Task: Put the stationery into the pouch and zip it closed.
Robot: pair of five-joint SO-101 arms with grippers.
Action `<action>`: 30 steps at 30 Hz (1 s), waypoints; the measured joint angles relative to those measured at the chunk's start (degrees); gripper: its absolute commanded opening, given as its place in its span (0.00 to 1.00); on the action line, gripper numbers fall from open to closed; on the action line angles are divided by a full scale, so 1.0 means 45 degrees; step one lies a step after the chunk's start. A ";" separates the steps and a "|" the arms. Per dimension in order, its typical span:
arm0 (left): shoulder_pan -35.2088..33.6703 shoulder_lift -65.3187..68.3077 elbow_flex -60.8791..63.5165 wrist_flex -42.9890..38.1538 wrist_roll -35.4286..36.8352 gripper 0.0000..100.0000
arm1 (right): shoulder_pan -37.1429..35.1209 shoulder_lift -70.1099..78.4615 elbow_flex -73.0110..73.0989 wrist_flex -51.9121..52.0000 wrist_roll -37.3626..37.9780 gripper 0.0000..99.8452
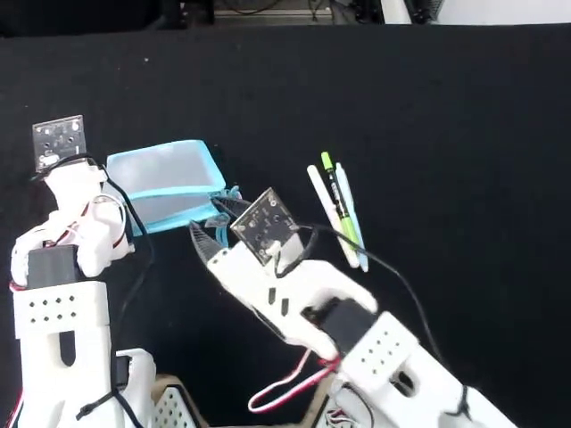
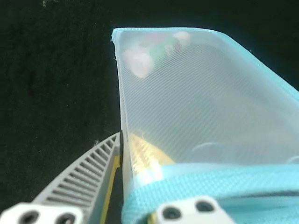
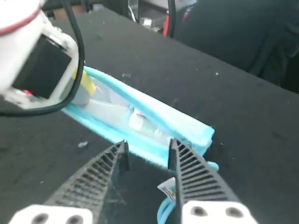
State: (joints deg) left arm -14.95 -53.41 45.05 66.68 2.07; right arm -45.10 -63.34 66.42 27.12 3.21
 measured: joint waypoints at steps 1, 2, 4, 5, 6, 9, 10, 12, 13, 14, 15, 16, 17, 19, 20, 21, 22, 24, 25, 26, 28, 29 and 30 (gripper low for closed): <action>0.0000 0.0000 0.0000 0.0000 0.0000 0.03 | 0.0156 -0.0313 -0.0313 0.0664 0.0000 0.13; 0.0020 0.0000 0.0000 0.0000 0.0000 0.03 | 0.0449 -0.0586 -0.0606 0.1250 0.0039 0.13; 0.0020 0.0000 0.0000 0.0000 0.0000 0.03 | 0.1368 -0.0977 -0.1133 0.1934 0.0000 0.13; 0.0020 0.0000 0.0000 0.0000 0.0000 0.03 | 0.1954 -0.0996 -0.1328 0.2051 0.0000 0.13; 0.0020 0.0000 0.0000 0.0000 0.0000 0.03 | 0.2559 -0.1016 -0.1485 0.2110 0.0000 0.13; 0.0020 0.0000 0.0000 0.0000 0.0000 0.03 | 0.4278 -0.0723 -0.1856 0.2110 0.0000 0.13; 0.0020 0.0000 0.0000 0.0000 0.0000 0.03 | 0.4650 -0.0469 -0.1973 0.2090 0.0000 0.13; 0.0020 0.0000 0.0000 0.0000 0.0000 0.03 | 0.5197 0.0274 -0.2227 0.1895 0.0000 0.13; 0.0020 0.0000 0.0000 0.0000 0.0000 0.03 | 0.5470 0.0762 -0.2383 0.1739 0.0000 0.13; 0.0020 0.0000 0.0000 0.0000 0.0000 0.03 | 0.5705 0.1270 -0.2559 0.1621 -0.0020 0.13; 0.0020 0.0000 0.0000 0.0000 0.0000 0.03 | 0.5919 0.1856 -0.2774 0.1504 -0.0020 0.13; 0.0020 0.0000 0.0000 0.0000 0.0000 0.03 | 0.6076 0.2481 -0.3028 0.1426 -0.0039 0.13; 0.0020 0.0000 0.0000 0.0000 0.0000 0.03 | 0.6173 0.3126 -0.3321 0.1407 -0.0039 0.13; 0.0020 0.0000 0.0000 0.0000 0.0000 0.03 | 0.6447 0.4552 -0.4024 0.1387 -0.0039 0.13; 0.0020 0.0000 0.0000 0.0000 0.0000 0.03 | 0.6584 0.5294 -0.4357 0.1387 -0.0039 0.13; 0.0020 0.0000 0.0000 0.0000 0.0000 0.03 | 0.6720 0.5978 -0.4669 0.1387 -0.0039 0.13; 0.0020 0.0000 0.0000 0.0000 0.0000 0.03 | 0.6857 0.6642 -0.4943 0.1387 -0.0039 0.13; 0.0020 0.0000 0.0000 0.0000 0.0000 0.03 | 0.7013 0.7853 -0.5470 0.1387 -0.0039 0.13; 0.0020 0.0000 0.0000 0.0000 0.0000 0.03 | 0.7053 0.8342 -0.5705 0.1387 -0.0039 0.13; 0.0020 0.0000 0.0000 0.0000 0.0000 0.03 | 0.7092 0.8752 -0.5900 0.1387 -0.0039 0.13; 0.0020 0.0000 0.0000 0.0000 0.0000 0.03 | 0.7150 0.9416 -0.6232 0.1387 -0.0039 0.13; 0.0020 0.0000 0.0000 0.0000 0.0000 0.03 | 0.7189 0.9670 -0.6408 0.1387 -0.0039 0.13; 0.0020 0.0000 0.0000 0.0000 0.0000 0.03 | 0.7248 0.9885 -0.6525 0.1387 -0.0039 0.13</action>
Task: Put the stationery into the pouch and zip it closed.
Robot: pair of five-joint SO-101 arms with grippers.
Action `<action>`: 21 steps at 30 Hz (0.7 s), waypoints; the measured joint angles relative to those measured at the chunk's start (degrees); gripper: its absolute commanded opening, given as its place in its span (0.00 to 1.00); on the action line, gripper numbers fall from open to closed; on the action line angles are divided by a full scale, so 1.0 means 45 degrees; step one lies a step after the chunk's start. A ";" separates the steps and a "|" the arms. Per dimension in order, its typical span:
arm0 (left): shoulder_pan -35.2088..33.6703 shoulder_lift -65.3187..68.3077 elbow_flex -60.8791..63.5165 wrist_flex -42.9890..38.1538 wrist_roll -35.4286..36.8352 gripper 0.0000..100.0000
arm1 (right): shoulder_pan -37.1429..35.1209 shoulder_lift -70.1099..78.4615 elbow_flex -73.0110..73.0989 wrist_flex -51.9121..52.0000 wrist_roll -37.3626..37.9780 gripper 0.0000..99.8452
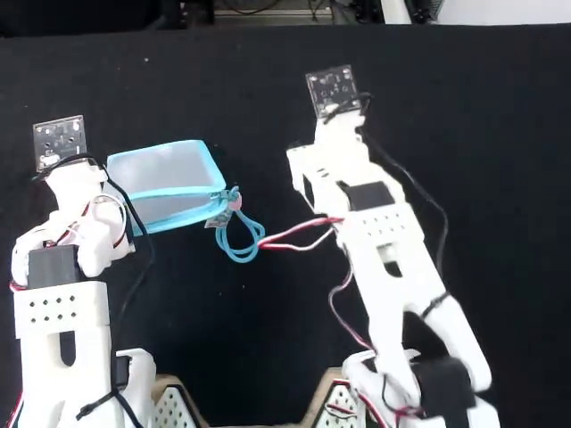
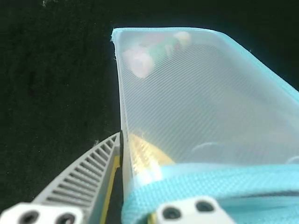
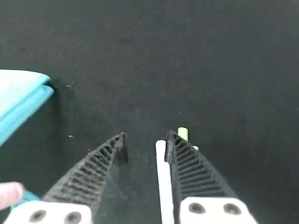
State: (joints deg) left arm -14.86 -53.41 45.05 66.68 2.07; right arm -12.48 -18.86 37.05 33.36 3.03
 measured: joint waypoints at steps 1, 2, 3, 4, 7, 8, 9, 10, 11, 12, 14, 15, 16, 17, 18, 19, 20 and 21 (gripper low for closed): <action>0.0000 0.0000 0.0000 0.0000 0.0000 0.03 | 0.0059 0.0195 -0.0117 0.0000 0.0000 0.13; 0.0000 0.0000 0.0000 0.0000 0.0000 0.03 | 0.0156 0.0391 -0.0215 0.0000 0.0000 0.13; 0.0000 0.0000 0.0000 0.0000 0.0000 0.03 | 0.0254 0.0567 -0.0274 0.0000 0.0000 0.13; 0.0000 0.0000 0.0000 0.0000 0.0000 0.03 | 0.0352 0.0762 -0.0332 0.0000 0.0000 0.13; 0.0000 0.0000 0.0000 0.0000 0.0000 0.03 | 0.0567 0.1309 -0.0684 0.0000 0.0000 0.13; 0.0000 0.0000 0.0000 0.0000 0.0000 0.03 | 0.0645 0.1485 -0.0879 0.0020 0.0000 0.13; 0.0000 0.0000 0.0000 0.0000 0.0000 0.03 | 0.0703 0.1661 -0.1094 0.0195 0.0000 0.13; 0.0000 0.0000 0.0000 0.0000 0.0000 0.03 | 0.0742 0.1895 -0.1387 0.0410 0.0000 0.13; 0.0000 0.0000 0.0000 0.0000 0.0000 0.03 | 0.0742 0.2110 -0.1582 0.0606 0.0000 0.13; 0.0000 0.0000 0.0000 0.0000 0.0000 0.03 | 0.0742 0.2383 -0.1817 0.0781 0.0000 0.13; 0.0000 0.0000 0.0000 0.0000 0.0000 0.03 | 0.0742 0.2969 -0.2129 0.0957 -0.0176 0.13; 0.0000 0.0000 0.0000 0.0000 0.0000 0.03 | 0.0723 0.3282 -0.2208 0.0996 -0.0371 0.13; 0.0000 0.0000 0.0000 0.0000 0.0000 0.03 | 0.0684 0.3556 -0.2266 0.0996 -0.0567 0.13; 0.0000 0.0000 0.0000 0.0000 0.0000 0.03 | 0.0567 0.3810 -0.2344 0.0996 -0.0664 0.13; 0.0000 0.0000 0.0000 0.0000 0.0000 0.03 | 0.0449 0.4063 -0.2481 0.1035 -0.0703 0.13; 0.0000 0.0000 0.0000 0.0000 0.0000 0.03 | 0.0371 0.4317 -0.2657 0.1074 -0.0723 0.13; 0.0000 0.0000 0.0000 0.0000 0.0000 0.03 | 0.0332 0.4571 -0.2813 0.1094 -0.0762 0.13; 0.0000 0.0000 0.0000 0.0000 0.0000 0.03 | 0.0332 0.4825 -0.2950 0.1114 -0.0801 0.13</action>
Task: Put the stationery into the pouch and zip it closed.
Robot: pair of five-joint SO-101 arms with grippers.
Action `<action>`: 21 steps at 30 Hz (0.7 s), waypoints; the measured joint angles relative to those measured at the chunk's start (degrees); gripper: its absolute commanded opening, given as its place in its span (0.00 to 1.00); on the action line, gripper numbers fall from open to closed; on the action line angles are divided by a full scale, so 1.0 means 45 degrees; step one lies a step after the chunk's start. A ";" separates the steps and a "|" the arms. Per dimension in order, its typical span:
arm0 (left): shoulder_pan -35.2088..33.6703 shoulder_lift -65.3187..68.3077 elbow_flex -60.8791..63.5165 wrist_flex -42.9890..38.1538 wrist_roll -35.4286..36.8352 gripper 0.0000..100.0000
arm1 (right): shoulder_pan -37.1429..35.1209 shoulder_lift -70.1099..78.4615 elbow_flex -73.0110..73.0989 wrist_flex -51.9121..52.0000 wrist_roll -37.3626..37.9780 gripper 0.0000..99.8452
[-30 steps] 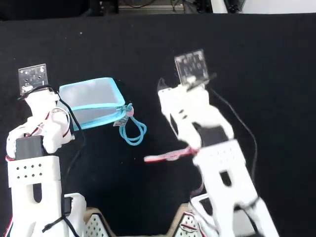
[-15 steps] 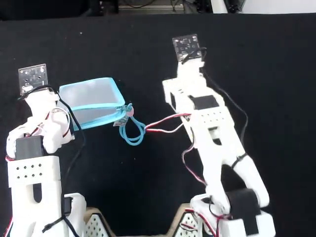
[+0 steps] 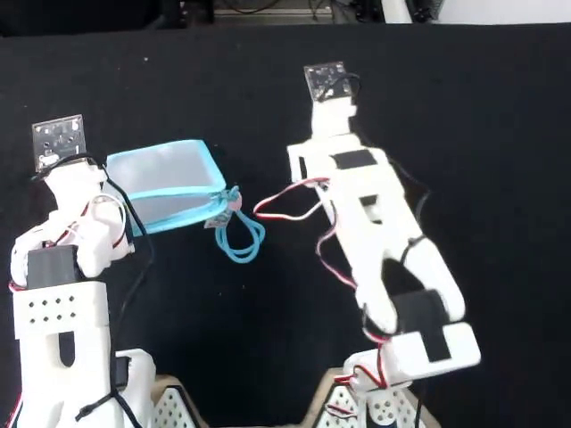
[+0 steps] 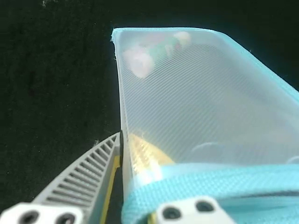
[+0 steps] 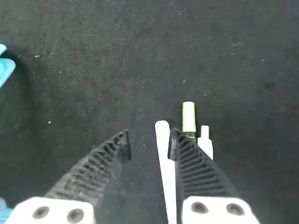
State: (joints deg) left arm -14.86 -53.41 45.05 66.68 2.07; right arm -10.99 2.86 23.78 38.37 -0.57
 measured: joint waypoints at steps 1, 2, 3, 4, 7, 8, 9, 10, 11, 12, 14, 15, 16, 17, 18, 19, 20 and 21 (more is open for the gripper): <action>0.0000 0.0000 0.0000 0.0000 0.0000 0.03 | 0.0020 0.0254 -0.0156 0.0000 0.0000 0.13; 0.0000 0.0000 0.0000 0.0000 0.0000 0.03 | 0.0039 0.0527 -0.0274 0.0020 -0.0020 0.13; 0.0000 0.0000 0.0000 0.0000 0.0000 0.03 | 0.0039 0.0762 -0.0391 0.0020 -0.0039 0.13; 0.0000 0.0000 0.0000 0.0000 0.0000 0.03 | 0.0039 0.0996 -0.0547 0.0039 -0.0059 0.13; 0.0000 0.0000 0.0000 0.0000 0.0000 0.03 | 0.0020 0.1563 -0.1250 0.0684 -0.0059 0.13; 0.0000 0.0000 0.0000 0.0000 0.0000 0.03 | 0.0039 0.1739 -0.1563 0.1016 -0.0059 0.13; 0.0000 0.0000 0.0000 0.0000 0.0000 0.03 | 0.0039 0.1934 -0.1875 0.1328 -0.0059 0.13; 0.0000 0.0000 0.0000 0.0000 0.0000 0.03 | 0.0039 0.2149 -0.2227 0.1661 -0.0059 0.13; 0.0000 0.0000 0.0000 0.0000 0.0000 0.03 | 0.0039 0.2383 -0.2540 0.2032 -0.0059 0.13; 0.0000 0.0000 0.0000 0.0000 0.0000 0.03 | 0.0039 0.2598 -0.2852 0.2344 -0.0059 0.13; 0.0000 0.0000 0.0000 0.0000 0.0000 0.03 | 0.0039 0.3106 -0.3516 0.2872 -0.0059 0.13; 0.0000 0.0000 0.0000 0.0000 0.0000 0.03 | 0.0039 0.3360 -0.3810 0.3106 -0.0059 0.13; 0.0000 0.0000 0.0000 0.0000 0.0000 0.03 | 0.0039 0.3653 -0.4161 0.3341 -0.0059 0.13; 0.0000 0.0000 0.0000 0.0000 0.0000 0.03 | 0.0039 0.3907 -0.4474 0.3614 -0.0059 0.13; 0.0000 0.0000 0.0000 0.0000 0.0000 0.03 | 0.0039 0.4161 -0.4806 0.3888 -0.0059 0.13; 0.0000 0.0000 0.0000 0.0000 0.0000 0.03 | 0.0039 0.4376 -0.5158 0.4142 -0.0059 0.13; 0.0000 0.0000 0.0000 0.0000 0.0000 0.03 | 0.0039 0.4591 -0.5529 0.4415 -0.0059 0.13; 0.0000 0.0000 0.0000 0.0000 0.0000 0.03 | 0.0039 0.4786 -0.5841 0.4669 -0.0059 0.13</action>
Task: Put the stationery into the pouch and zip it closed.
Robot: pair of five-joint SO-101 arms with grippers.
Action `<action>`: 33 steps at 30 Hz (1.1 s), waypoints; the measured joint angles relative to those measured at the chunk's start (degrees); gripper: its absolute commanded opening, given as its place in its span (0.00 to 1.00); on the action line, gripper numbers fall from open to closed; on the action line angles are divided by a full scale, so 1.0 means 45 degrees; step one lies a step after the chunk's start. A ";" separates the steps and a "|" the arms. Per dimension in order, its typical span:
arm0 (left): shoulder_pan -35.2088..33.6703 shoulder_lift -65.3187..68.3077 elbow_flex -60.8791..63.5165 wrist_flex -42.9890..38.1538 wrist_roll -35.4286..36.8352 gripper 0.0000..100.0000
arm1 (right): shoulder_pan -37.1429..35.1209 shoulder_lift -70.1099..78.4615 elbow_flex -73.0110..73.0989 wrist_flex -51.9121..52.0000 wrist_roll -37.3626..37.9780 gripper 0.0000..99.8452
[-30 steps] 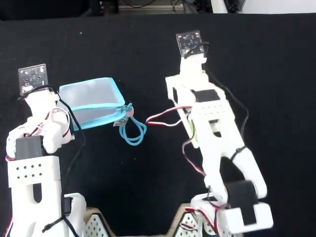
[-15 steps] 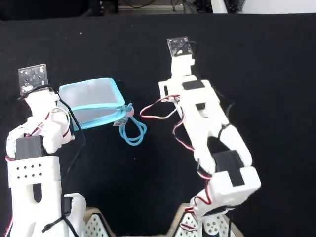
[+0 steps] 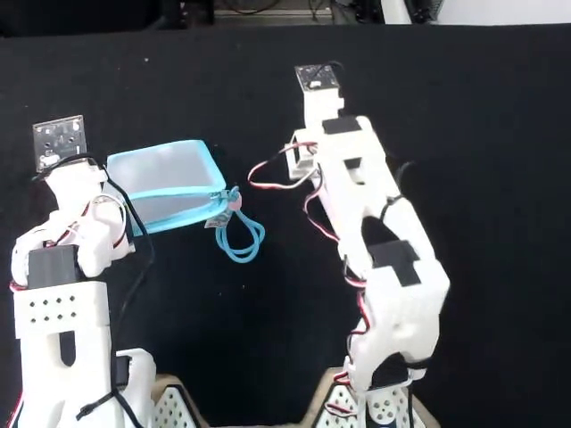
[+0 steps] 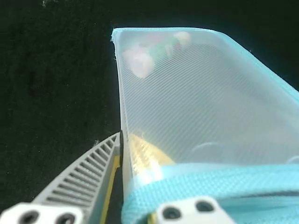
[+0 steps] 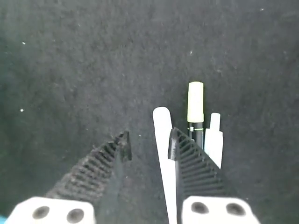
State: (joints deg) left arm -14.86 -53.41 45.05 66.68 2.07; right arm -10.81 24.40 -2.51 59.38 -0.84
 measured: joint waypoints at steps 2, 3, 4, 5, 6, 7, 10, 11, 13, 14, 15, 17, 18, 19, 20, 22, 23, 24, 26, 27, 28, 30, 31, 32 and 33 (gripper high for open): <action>0.0000 0.0000 0.0000 0.0000 0.0000 0.03 | 0.0000 0.0449 -0.0606 0.0469 0.0000 0.13; 0.0000 0.0000 0.0000 0.0000 0.0000 0.03 | 0.0000 0.0645 -0.0899 0.0684 0.0000 0.13; 0.0000 0.0000 0.0000 0.0000 0.0000 0.03 | 0.0000 0.0860 -0.1192 0.0879 0.0000 0.13; 0.0000 0.0000 0.0000 0.0000 0.0000 0.03 | 0.0000 0.1016 -0.1446 0.1133 0.0000 0.13; 0.0000 0.0000 0.0000 0.0000 0.0000 0.03 | 0.0000 0.1211 -0.1739 0.1309 0.0000 0.13; 0.0000 0.0000 0.0000 0.0000 0.0000 0.03 | 0.0000 0.1368 -0.1993 0.1524 0.0000 0.13; 0.0000 0.0000 0.0000 0.0000 0.0000 0.03 | 0.0000 0.1758 -0.2618 0.2071 0.0000 0.13; 0.0000 0.0000 0.0000 0.0000 0.0000 0.03 | 0.0000 0.1875 -0.2833 0.2208 0.0000 0.13; 0.0000 0.0000 0.0000 0.0000 0.0000 0.03 | 0.0000 0.1993 -0.3106 0.2501 0.0020 0.13; 0.0000 0.0000 0.0000 0.0000 0.0000 0.03 | 0.0000 0.1993 -0.3282 0.2657 0.0020 0.13; 0.0000 0.0000 0.0000 0.0000 0.0000 0.03 | 0.0000 0.2012 -0.3477 0.2852 0.0020 0.13; 0.0000 0.0000 0.0000 0.0000 0.0000 0.03 | 0.0000 0.2051 -0.3888 0.3282 0.0020 0.13; 0.0000 0.0000 0.0000 0.0000 0.0000 0.03 | 0.0039 0.2051 -0.4103 0.3497 0.0117 0.13; 0.0000 0.0000 0.0000 0.0000 0.0000 0.03 | 0.0098 0.2051 -0.4317 0.3673 0.0371 0.13; 0.0000 0.0000 0.0000 0.0000 0.0000 0.03 | 0.0176 0.2051 -0.4513 0.3868 0.0684 0.13; 0.0000 0.0000 0.0000 0.0000 0.0000 0.03 | 0.0254 0.2051 -0.4806 0.4181 0.1602 0.13; 0.0000 0.0000 0.0000 0.0000 0.0000 0.03 | 0.0274 0.2051 -0.4904 0.4337 0.2071 0.13; 0.0000 0.0000 0.0000 0.0000 0.0000 0.03 | 0.0274 0.2051 -0.4962 0.4474 0.2618 0.13; 0.0000 0.0000 0.0000 0.0000 0.0000 0.04 | 0.0274 0.2051 -0.5021 0.4630 0.3653 0.13; 0.0000 0.0000 0.0000 0.0000 0.0000 0.04 | 0.0274 0.2051 -0.5021 0.4630 0.4063 0.13; 0.0000 0.0000 0.0000 0.0000 0.0000 0.04 | 0.0274 0.2051 -0.5021 0.4630 0.4357 0.13; 0.0000 0.0000 0.0000 0.0000 0.0000 0.04 | 0.0293 0.2129 -0.5021 0.4630 0.4806 0.13; 0.0000 0.0000 0.0000 0.0000 0.0000 0.04 | 0.0293 0.2286 -0.5021 0.4630 0.4923 0.13; 0.0000 0.0000 0.0000 0.0000 0.0000 0.04 | 0.0293 0.2501 -0.5021 0.4552 0.5001 0.13; 0.0000 0.0000 0.0000 0.0000 0.0000 0.04 | 0.0293 0.2774 -0.5021 0.4435 0.5040 0.13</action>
State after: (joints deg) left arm -14.86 -53.41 45.05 66.68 2.07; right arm -9.49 36.88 -25.10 79.34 21.85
